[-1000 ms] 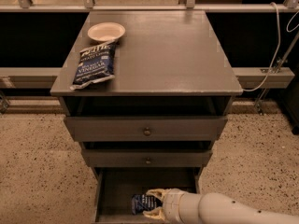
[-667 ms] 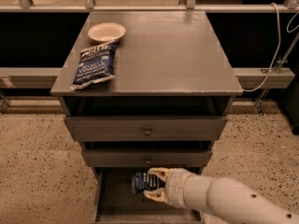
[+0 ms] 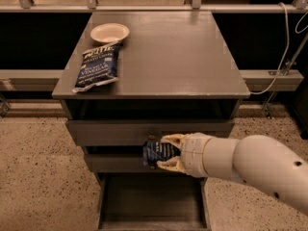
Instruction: Pick rxbar blueberry from bottom drawer and place on counter
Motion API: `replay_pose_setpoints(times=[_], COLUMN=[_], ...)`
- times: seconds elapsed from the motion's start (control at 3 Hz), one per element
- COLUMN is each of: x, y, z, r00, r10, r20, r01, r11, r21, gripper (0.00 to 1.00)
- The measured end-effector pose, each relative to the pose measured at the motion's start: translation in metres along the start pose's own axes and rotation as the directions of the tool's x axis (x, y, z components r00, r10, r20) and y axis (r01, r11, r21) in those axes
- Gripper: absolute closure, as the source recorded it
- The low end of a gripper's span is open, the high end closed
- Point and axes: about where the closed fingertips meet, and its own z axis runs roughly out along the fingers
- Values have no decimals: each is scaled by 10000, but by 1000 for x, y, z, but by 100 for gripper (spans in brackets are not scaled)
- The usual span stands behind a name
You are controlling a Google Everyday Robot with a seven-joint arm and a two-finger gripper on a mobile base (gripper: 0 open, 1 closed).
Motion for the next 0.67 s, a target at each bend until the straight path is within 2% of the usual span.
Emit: replay_pose_setpoints(times=[0.33, 0.67], x=[0, -6], y=[-5, -55], z=[-4, -21], r00=[9999, 9930], r10=[31, -229], r20=[127, 1162], r01=[-33, 149], r11=[9999, 9975], r21=[151, 695], gripper=[100, 100])
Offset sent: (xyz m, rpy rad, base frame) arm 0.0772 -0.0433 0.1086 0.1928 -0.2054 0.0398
